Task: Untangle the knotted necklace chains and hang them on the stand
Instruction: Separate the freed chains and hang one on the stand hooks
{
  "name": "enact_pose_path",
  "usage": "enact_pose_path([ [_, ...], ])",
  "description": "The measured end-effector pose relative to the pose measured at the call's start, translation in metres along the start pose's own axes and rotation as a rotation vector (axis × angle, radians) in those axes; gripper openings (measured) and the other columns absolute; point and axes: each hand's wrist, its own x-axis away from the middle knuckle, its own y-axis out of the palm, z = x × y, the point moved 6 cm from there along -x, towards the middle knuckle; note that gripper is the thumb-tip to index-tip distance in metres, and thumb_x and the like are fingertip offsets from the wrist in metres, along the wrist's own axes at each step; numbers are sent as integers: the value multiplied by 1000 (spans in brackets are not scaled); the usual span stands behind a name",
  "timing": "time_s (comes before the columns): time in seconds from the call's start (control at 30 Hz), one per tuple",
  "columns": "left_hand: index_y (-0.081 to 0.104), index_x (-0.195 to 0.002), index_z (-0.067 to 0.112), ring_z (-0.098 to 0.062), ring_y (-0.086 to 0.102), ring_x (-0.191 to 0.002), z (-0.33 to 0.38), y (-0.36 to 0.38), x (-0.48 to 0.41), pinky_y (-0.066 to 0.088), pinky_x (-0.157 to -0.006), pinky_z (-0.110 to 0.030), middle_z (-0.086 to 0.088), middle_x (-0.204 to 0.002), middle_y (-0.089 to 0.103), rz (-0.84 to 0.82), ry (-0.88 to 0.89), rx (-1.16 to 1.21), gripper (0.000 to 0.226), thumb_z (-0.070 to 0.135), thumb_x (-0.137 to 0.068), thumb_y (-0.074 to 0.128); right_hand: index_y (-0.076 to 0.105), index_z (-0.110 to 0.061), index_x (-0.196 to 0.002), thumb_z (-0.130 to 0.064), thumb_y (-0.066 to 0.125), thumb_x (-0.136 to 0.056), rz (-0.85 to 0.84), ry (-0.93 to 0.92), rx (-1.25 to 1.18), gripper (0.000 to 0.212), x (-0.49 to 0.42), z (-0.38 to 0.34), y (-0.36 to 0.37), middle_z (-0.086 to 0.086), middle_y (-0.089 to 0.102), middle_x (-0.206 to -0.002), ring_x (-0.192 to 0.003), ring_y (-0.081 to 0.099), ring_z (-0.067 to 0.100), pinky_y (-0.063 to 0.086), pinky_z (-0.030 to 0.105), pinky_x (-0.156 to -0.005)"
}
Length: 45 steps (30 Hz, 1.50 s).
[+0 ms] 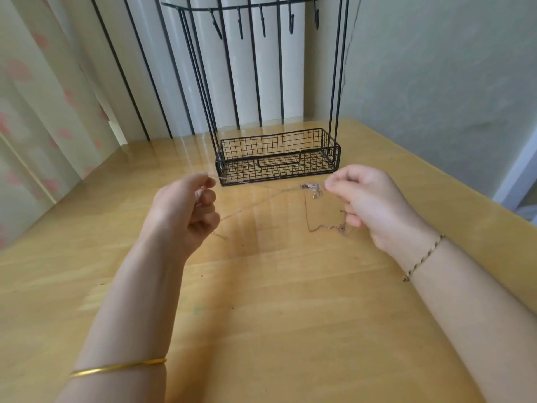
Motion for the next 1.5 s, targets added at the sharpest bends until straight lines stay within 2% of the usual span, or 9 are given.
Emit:
enact_pose_path([
  [0.1, 51, -82, 12, -4, 21, -28, -2, -2, 2, 16, -26, -14, 4, -46, 44, -38, -101, 96, 15, 7, -91, 41, 64, -22, -76, -17, 60, -86, 62, -248, 382, 12, 4, -14, 1, -11, 45, -58, -53, 42, 5, 36, 26, -53],
  [0.27, 55, -109, 5, -5, 22, -31, 0, -5, 2, 19, -29, -10, -7, -89, 74, -68, -131, 394, 32, -5, -90, 30, 71, -25, -76, -21, 69, -81, 4, -237, 272, 7, 5, -17, 3, -23, 54, -49, -54, 49, -7, 39, 22, -59],
  [0.4, 52, -112, 8, -2, 34, -35, 4, -6, 2, 22, -30, -9, -11, -98, 71, -49, -62, 348, 35, -7, -89, 32, 72, -24, -79, -18, 73, -78, -35, -206, 56, 6, 6, -18, 3, -14, 68, -78, -74, 59, -1, 44, 16, -73],
  [0.6, 60, -94, 6, -12, 52, -56, -7, 0, 7, 41, -39, -18, -9, -82, 58, -101, -77, -411, 15, 3, -93, 45, 72, -22, -81, -16, 71, -80, -21, -317, -6, 6, 8, -34, -1, -19, 64, -70, -60, 53, -13, 40, 3, -64],
  [0.73, 68, -103, 19, -18, 59, -99, -13, 18, 13, 50, -84, -35, 0, -107, 66, -222, 11, -957, 17, 20, -94, 53, 71, -25, -80, -20, 69, -82, -53, -388, 133, 6, 11, -48, 0, -10, 68, -77, -70, 58, 7, 47, 26, -72],
  [0.8, 68, -107, 23, -12, 56, -101, -2, 27, 22, 44, -86, -29, 7, -109, 64, -198, 170, -1050, 20, 24, -93, 55, 70, -27, -77, -21, 68, -83, -68, -434, 213, 8, 15, -56, 2, -10, 67, -78, -72, 56, 12, 46, 30, -72],
  [1.0, 70, -105, 19, -11, 66, -102, 28, 65, 53, 46, -96, -34, 3, -104, 73, -443, 297, -491, 21, 11, -92, 55, 68, -33, -77, -24, 66, -84, -81, -533, 348, 11, 27, -93, -3, -11, 69, -87, -88, 63, 11, 51, 36, -83],
  [1.3, 64, -81, 14, -10, 66, -69, 48, 70, 78, 52, -70, -20, 1, -76, 70, -377, 373, -279, 6, 10, -85, 65, 74, -24, -85, -22, 68, -83, -1, -610, 342, 7, 43, -123, -11, -5, 71, -88, -88, 65, 15, 52, 40, -83],
  [1.5, 63, -79, 17, -12, 66, -68, 58, 66, 94, 50, -85, -33, 3, -81, 69, -356, 383, -283, 6, 15, -83, 67, 75, -26, -88, -22, 67, -83, 11, -646, 355, 10, 60, -136, -9, -6, 67, -86, -87, 61, 15, 51, 39, -82],
])
